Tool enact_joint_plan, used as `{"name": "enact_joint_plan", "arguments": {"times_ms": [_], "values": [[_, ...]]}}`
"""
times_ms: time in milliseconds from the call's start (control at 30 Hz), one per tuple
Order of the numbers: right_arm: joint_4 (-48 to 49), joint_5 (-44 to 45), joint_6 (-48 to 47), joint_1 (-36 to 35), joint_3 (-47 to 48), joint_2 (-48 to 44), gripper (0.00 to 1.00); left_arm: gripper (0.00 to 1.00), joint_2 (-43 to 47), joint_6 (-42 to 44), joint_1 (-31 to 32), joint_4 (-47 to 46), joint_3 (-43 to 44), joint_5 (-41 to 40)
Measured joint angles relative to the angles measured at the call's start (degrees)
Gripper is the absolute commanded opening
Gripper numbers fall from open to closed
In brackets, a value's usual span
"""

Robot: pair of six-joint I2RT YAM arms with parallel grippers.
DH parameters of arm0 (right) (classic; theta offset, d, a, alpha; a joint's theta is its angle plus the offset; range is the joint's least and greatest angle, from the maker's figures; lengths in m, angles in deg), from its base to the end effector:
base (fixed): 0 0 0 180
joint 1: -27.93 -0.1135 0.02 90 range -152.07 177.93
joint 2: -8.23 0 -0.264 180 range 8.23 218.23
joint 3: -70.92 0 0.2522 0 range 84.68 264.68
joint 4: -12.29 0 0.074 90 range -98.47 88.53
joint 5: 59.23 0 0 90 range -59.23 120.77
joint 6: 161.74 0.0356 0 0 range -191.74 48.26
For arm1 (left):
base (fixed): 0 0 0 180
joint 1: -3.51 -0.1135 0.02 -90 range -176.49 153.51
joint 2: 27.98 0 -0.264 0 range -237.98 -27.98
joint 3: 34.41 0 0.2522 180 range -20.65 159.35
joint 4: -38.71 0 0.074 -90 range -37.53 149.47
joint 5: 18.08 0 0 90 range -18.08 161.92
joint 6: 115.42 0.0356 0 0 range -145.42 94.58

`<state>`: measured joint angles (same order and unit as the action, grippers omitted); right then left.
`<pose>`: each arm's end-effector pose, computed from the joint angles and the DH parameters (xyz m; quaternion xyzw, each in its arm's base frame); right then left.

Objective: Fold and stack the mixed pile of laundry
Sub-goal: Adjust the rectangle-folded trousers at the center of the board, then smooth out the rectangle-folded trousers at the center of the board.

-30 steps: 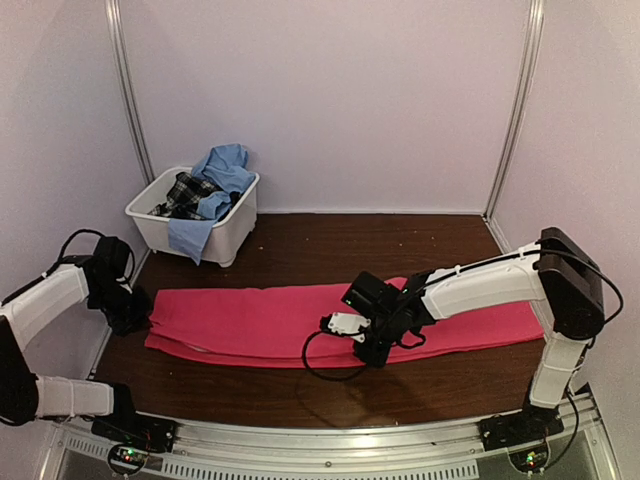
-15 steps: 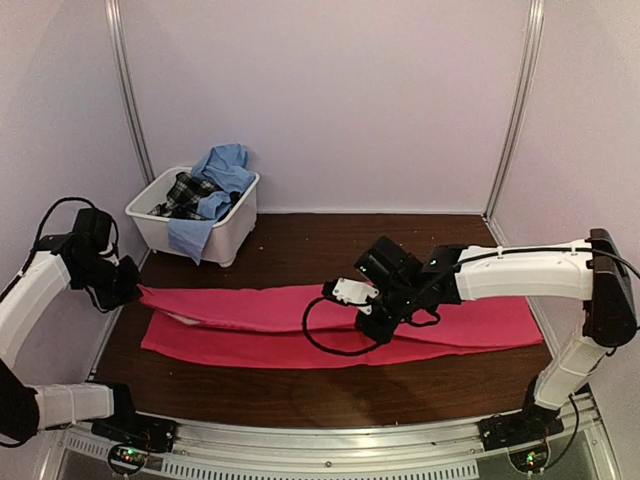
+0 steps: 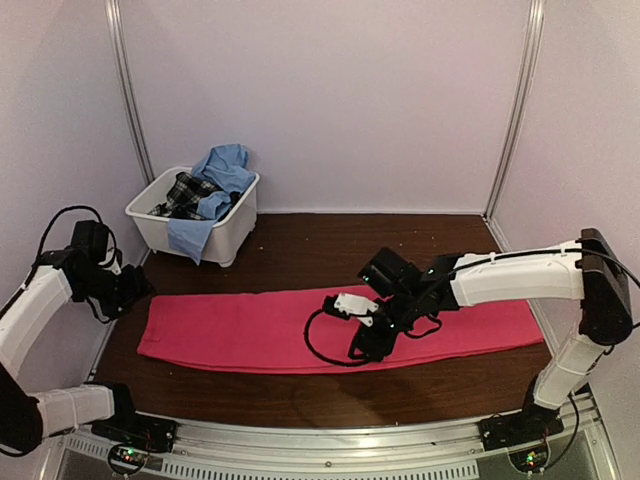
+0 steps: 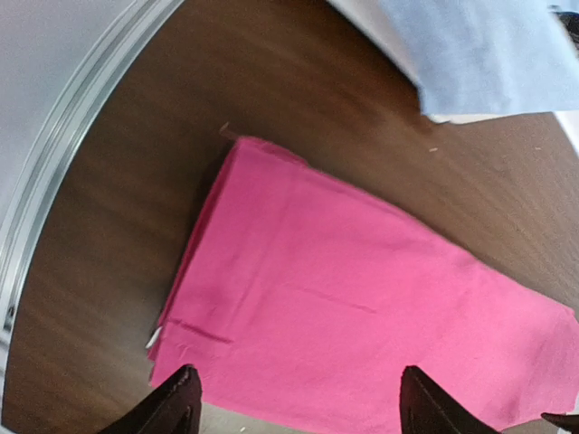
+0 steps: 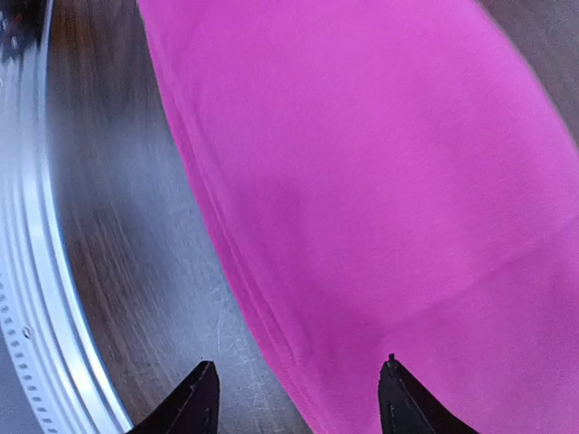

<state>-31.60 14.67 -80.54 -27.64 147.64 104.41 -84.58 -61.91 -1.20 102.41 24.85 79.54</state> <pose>0.1811 0.2817 0.1952 -0.5405 0.7982 0.2156 0.1554 0.1793 0.0100 0.2500 -0.3244 0.9102 -0.1302 0.2223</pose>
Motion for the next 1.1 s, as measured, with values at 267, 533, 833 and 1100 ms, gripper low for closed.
{"name": "enact_joint_plan", "arguments": {"times_ms": [267, 533, 833, 1100], "values": [[6.1, -6.5, 6.8, 17.4, 9.4, -0.9, 0.52, 0.91, -15.0, 6.8, 18.5, -14.8, 7.0, 4.2], [4.7, -11.6, 10.8, 23.9, 24.2, 19.1, 0.47, 0.92, -34.5, 15.7, 28.6, -23.6, 23.1, 6.1], [0.6, -21.7, 8.8, 23.6, 27.8, 27.7, 0.31, 0.88, -44.2, 17.6, 28.7, -24.8, 29.2, 7.1], [1.6, -22.7, 5.4, 20.0, 18.8, 21.2, 0.00, 0.70, -45.7, 19.2, 29.5, -25.4, 31.1, 9.2]]}}
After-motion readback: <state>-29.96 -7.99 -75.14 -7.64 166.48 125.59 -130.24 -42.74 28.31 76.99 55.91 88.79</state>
